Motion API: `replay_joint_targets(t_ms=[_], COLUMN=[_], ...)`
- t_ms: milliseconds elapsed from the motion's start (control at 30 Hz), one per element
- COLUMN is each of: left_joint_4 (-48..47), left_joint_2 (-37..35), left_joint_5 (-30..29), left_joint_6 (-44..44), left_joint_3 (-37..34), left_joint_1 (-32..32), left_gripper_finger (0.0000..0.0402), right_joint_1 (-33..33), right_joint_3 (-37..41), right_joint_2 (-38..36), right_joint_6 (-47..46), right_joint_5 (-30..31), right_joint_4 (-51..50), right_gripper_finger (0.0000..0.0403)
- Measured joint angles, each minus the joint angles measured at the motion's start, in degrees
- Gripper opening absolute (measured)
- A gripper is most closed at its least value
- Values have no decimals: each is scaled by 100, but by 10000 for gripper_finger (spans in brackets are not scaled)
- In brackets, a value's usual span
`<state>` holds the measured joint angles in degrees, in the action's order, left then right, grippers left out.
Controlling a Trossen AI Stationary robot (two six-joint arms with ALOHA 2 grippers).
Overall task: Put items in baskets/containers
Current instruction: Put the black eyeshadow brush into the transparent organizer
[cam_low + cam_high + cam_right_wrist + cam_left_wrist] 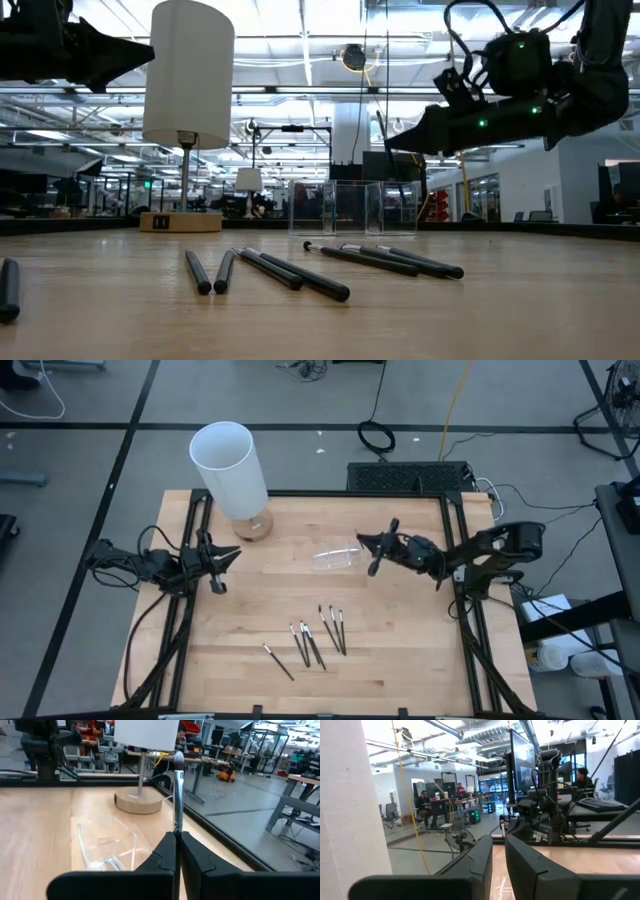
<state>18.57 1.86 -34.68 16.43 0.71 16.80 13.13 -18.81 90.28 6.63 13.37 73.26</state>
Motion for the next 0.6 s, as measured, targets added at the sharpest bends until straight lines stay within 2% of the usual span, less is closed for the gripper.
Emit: replay_joint_targets(t_ms=[300, 600], left_joint_4=[12, -3], left_joint_2=[1, 1], left_joint_5=[-2, -2], left_joint_6=[48, 42], left_joint_3=[0, 0], left_joint_1=[0, 0], left_gripper_finger=[61, 61], right_joint_1=[7, 4], right_joint_3=[-16, -294], right_joint_2=[920, 1447], right_joint_6=[-283, -322], right_joint_5=[14, 4], right_joint_4=[970, 966], right_gripper_finger=[0, 0])
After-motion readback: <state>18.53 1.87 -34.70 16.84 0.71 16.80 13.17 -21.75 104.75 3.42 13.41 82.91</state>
